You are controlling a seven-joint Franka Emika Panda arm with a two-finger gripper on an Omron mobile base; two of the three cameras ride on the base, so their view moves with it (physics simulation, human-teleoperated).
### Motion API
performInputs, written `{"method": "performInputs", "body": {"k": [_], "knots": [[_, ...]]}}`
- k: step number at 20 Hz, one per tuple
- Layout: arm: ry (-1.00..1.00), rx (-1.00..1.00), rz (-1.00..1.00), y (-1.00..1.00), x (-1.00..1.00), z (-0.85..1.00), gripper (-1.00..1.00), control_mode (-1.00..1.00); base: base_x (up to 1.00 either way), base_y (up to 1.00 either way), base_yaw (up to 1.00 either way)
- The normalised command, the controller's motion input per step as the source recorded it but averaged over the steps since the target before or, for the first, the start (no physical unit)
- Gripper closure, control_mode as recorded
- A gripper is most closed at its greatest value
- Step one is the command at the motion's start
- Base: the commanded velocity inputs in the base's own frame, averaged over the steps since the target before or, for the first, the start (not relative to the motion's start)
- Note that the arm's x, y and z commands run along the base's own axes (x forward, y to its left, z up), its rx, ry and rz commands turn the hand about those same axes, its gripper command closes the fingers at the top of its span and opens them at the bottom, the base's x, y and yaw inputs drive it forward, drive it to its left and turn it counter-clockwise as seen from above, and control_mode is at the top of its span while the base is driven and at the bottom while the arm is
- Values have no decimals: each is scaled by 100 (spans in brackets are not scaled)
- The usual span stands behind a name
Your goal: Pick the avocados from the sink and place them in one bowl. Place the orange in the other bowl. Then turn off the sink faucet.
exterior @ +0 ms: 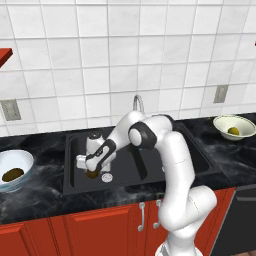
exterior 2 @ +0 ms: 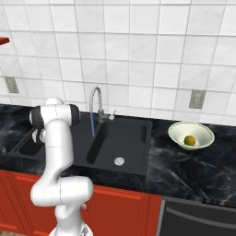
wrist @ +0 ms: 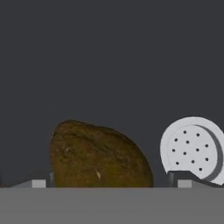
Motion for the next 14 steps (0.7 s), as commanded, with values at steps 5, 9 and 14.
{"method": "performInputs", "body": {"k": [5,9,14], "knots": [[0,0,0,5,0,-25,100,-100,0,0,0],[0,0,0,0,0,-10,100,-100,0,0,0],[-2,0,0,0,-2,8,100,-100,0,0,0]]}}
